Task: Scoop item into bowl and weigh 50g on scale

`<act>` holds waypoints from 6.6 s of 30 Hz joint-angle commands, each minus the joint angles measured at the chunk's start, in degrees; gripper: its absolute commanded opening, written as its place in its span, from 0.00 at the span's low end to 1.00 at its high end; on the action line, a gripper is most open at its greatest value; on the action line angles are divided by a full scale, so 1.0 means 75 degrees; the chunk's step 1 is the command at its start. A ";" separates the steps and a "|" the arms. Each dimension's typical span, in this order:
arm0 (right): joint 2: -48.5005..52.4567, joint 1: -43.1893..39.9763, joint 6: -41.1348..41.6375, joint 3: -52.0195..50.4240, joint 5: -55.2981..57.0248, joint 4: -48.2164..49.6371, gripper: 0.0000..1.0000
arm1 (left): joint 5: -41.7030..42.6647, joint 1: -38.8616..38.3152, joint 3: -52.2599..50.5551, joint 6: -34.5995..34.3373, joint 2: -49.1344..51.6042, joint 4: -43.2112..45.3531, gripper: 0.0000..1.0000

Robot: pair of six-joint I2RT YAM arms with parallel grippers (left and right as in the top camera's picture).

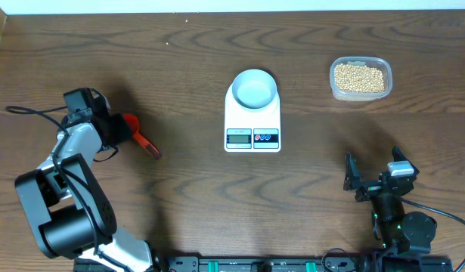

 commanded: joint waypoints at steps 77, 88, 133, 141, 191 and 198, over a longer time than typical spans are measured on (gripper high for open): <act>0.6321 0.0070 0.4039 0.4602 -0.7848 0.2553 0.99 | 0.1711 -0.4788 0.0125 -0.8282 -0.4030 0.0493 0.07; 0.9562 0.1099 0.5269 0.5820 -0.6948 0.2559 0.99 | 0.0498 -0.5289 0.0125 -0.8996 -0.3876 0.0493 0.07; 1.0013 0.3824 0.4310 0.5814 -0.3395 0.1684 0.35 | 0.1818 -0.5945 0.0111 -0.9996 -0.3051 -0.0233 0.07; 1.0013 0.3824 0.4313 0.5814 -0.3398 0.1664 0.23 | 0.1818 -0.5957 0.0111 -0.9993 -0.3051 -0.0230 0.07; 0.8186 0.1515 0.3485 0.8862 -0.1000 -0.5129 0.01 | 0.0233 -0.5957 0.0111 -0.5080 -0.3048 -0.0560 0.92; 0.8093 0.1515 0.3427 0.9232 -0.0335 -0.6787 0.01 | 0.0236 -0.5957 0.0111 -0.3433 -0.3048 -0.0729 0.92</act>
